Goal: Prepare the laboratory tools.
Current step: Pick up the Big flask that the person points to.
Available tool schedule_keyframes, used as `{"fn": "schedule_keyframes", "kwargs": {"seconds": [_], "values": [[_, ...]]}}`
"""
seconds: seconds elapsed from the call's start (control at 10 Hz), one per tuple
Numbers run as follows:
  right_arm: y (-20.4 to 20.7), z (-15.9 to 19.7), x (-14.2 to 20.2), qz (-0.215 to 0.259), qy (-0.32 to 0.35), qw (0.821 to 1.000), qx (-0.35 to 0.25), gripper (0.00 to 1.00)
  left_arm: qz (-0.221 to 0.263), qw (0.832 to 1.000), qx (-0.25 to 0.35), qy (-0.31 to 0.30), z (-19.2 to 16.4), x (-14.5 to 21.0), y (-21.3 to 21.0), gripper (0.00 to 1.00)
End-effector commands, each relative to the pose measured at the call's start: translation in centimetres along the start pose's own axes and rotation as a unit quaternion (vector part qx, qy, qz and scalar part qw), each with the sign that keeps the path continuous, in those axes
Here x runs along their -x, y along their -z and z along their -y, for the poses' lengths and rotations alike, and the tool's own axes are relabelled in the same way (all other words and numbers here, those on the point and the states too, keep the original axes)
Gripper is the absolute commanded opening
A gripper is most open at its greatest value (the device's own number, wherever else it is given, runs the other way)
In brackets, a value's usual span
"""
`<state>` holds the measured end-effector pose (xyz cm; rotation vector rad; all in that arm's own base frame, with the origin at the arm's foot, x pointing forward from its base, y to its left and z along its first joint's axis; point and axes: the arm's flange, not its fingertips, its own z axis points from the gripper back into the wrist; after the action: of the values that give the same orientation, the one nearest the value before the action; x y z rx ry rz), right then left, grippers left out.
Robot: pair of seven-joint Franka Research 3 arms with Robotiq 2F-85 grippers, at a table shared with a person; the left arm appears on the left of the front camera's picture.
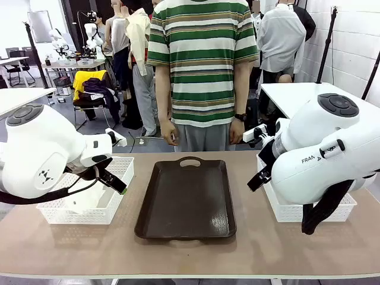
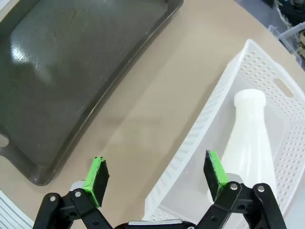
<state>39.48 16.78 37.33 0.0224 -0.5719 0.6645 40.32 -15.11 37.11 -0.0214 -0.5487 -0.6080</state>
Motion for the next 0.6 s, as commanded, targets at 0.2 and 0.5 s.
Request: {"fn": "schedule_keyframes", "kwargs": {"seconds": [0.2, 0.5], "values": [[0.0, 0.0, 0.0, 0.0, 0.0, 1.0, 0.0, 1.0, 0.0, 1.0, 0.0, 0.0, 0.0, 0.0, -0.01, 1.0], [0.0, 0.0, 0.0, 0.0, 0.0, 1.0, 0.0, 1.0, 0.0, 1.0, 0.0, 0.0, 0.0, 0.0, -0.01, 1.0]]}}
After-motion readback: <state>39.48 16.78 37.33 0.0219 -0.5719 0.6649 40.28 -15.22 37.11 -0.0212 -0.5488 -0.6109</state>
